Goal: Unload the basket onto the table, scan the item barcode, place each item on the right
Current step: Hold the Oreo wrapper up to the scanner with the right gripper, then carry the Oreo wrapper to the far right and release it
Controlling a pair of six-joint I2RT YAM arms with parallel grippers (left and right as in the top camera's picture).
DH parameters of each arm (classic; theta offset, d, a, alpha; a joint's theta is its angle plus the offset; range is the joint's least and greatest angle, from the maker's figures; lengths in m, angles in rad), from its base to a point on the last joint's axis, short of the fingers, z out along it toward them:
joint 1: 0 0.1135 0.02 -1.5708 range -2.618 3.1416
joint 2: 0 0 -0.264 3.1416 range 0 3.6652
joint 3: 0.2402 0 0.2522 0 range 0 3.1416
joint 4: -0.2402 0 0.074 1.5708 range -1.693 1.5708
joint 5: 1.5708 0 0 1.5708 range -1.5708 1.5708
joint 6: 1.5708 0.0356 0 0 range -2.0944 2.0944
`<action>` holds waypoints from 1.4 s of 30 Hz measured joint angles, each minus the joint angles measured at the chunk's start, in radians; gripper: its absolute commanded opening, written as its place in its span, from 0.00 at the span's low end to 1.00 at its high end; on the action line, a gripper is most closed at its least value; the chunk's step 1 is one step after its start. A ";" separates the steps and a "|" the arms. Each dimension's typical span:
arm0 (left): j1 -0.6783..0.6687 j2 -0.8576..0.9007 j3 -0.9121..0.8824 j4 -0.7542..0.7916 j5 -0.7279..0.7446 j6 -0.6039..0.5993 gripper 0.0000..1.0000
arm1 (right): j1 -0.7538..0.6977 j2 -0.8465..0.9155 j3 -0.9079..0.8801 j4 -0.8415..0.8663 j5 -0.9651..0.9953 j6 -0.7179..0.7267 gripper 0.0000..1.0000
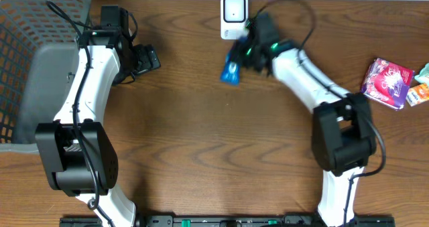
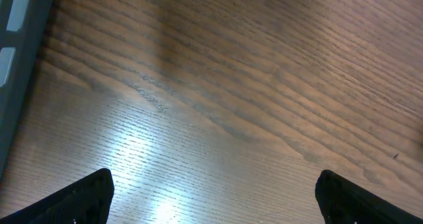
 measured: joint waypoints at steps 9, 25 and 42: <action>0.000 0.000 0.000 0.000 0.000 0.000 0.98 | -0.097 0.001 0.083 0.172 -0.021 -0.028 0.01; 0.000 0.000 0.000 0.000 0.000 0.000 0.98 | 0.051 0.080 0.083 0.406 0.228 -0.280 0.01; 0.000 0.000 0.000 0.000 0.000 0.000 0.98 | 0.011 0.094 0.083 0.341 0.320 -0.401 0.01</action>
